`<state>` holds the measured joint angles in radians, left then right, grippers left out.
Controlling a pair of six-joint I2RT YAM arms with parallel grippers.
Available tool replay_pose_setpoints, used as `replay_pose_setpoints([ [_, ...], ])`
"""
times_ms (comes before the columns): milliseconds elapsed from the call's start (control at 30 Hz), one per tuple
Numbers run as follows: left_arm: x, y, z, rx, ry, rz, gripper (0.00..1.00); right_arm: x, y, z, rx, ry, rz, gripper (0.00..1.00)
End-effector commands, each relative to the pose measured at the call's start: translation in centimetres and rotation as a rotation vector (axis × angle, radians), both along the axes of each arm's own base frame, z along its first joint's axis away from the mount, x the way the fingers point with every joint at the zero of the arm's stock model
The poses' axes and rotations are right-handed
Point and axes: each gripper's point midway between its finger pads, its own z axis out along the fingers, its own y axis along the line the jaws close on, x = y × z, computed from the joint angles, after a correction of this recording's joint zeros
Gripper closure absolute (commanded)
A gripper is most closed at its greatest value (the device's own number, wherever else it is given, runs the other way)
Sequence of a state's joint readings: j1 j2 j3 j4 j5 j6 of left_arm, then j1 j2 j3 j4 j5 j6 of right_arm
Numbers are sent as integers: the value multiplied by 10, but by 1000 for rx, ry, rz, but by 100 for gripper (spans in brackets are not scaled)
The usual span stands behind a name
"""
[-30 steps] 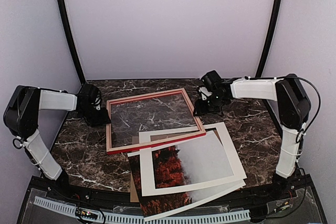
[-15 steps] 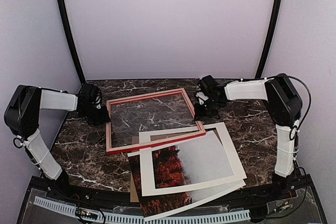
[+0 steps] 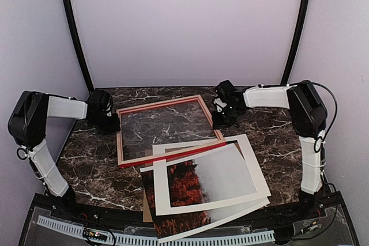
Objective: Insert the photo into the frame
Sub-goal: Frame the body at the center of the board.
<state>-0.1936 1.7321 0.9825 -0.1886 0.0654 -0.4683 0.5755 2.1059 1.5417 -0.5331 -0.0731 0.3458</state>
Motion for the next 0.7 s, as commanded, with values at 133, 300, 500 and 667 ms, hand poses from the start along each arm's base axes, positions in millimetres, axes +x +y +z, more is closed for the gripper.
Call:
replay_pose_setpoints([
  [133,20,-2,19,25,-59,-8,75,33,33,23,118,-77,-33,100],
  [300,30,8,22,79,-69,20,55,52,48,25,149,-96,-42,100],
  [500,40,25,34,152,-96,80,23,69,64,23,156,-116,-50,100],
  [667,39,30,44,173,-118,103,19,75,68,16,148,-116,-58,100],
])
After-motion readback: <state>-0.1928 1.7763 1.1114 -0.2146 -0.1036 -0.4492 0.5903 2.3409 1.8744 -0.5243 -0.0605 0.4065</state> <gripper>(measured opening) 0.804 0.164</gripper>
